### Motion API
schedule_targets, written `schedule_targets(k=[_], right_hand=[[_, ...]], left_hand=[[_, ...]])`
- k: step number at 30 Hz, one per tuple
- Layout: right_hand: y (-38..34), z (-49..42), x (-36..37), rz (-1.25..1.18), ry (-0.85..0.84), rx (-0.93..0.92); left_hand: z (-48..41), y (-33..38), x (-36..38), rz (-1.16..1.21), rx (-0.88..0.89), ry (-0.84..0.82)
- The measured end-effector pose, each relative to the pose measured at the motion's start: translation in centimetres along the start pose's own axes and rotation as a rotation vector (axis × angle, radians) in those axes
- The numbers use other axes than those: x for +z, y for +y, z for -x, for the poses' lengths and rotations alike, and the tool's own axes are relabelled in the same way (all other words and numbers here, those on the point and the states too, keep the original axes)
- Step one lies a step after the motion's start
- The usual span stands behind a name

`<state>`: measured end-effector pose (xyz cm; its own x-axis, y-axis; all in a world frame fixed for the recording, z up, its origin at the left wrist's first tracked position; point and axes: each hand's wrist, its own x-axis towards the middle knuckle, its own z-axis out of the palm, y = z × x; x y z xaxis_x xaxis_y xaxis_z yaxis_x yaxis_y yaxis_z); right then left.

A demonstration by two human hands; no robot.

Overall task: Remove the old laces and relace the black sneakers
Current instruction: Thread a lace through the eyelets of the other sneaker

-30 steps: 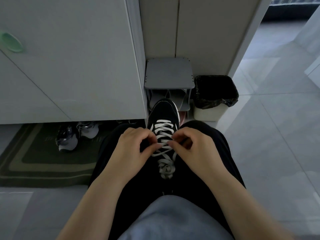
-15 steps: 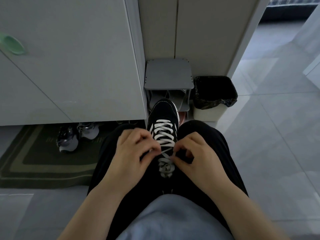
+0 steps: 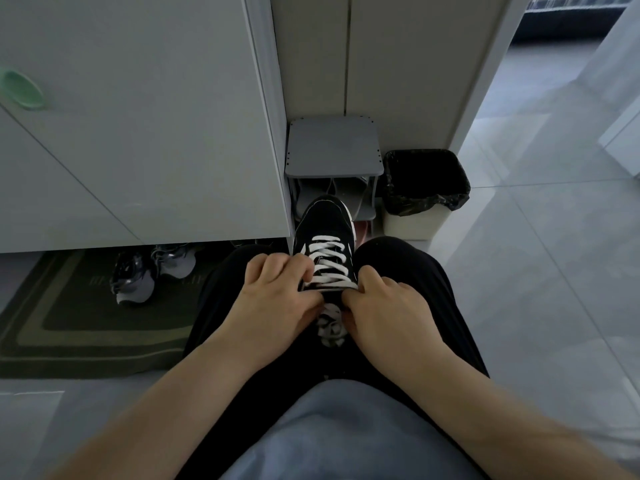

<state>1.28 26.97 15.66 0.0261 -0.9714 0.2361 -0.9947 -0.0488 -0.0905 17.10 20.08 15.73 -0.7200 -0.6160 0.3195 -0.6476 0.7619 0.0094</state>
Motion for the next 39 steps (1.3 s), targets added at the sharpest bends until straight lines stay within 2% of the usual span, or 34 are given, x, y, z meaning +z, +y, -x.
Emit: schedule_targets(k=[3,8,10,12,15,17,19,22,27,30,34,39], right_hand=[[0.2,-0.1,0.6,-0.051,0.012,-0.019],[0.3,1.7,1.6,-0.232,-0.011,-0.073],[0.4,2.1,1.6,-0.355,0.044,-0.041],[0.6,1.7,0.8,-0.471,0.097,0.08],[1.0,0.3,-0.4,-0.433,-0.061,0.227],[1.0,-0.9,-0.2,-0.313,-0.181,0.219],[0.9,-2.2,0.2,-0.23,-0.258,0.184],[1.4,-4.2,1.0,-0.273,-0.373,0.19],[3.4,-8.9,5.5,-0.294,-0.515,0.266],[4.5,-10.6,10.5,-0.398,-0.573,0.374],[6.2,-9.4,17.7,-0.785,-0.486,0.633],[11.0,-7.7,25.4,-0.717,-0.568,0.933]], left_hand=[[0.6,0.4,0.2,0.027,-0.021,0.015],[2.5,1.7,0.8,0.066,0.04,0.008],[2.7,1.6,0.9,0.088,0.015,0.035],[2.4,1.3,0.8,0.135,-0.082,0.063],[1.4,0.8,0.5,0.159,-0.303,0.078],[0.2,0.7,0.1,0.133,-0.382,-0.066],[-1.2,0.7,0.5,0.032,-0.363,-0.258],[-3.0,0.7,2.1,-0.006,-0.254,-0.357],[-7.3,-2.4,6.6,0.075,-0.314,-0.498],[-9.5,-4.4,11.2,0.111,-0.326,-0.654],[-9.9,-7.0,18.6,0.194,-0.447,-0.801],[-9.2,-8.5,28.1,0.333,-0.622,-0.807]])
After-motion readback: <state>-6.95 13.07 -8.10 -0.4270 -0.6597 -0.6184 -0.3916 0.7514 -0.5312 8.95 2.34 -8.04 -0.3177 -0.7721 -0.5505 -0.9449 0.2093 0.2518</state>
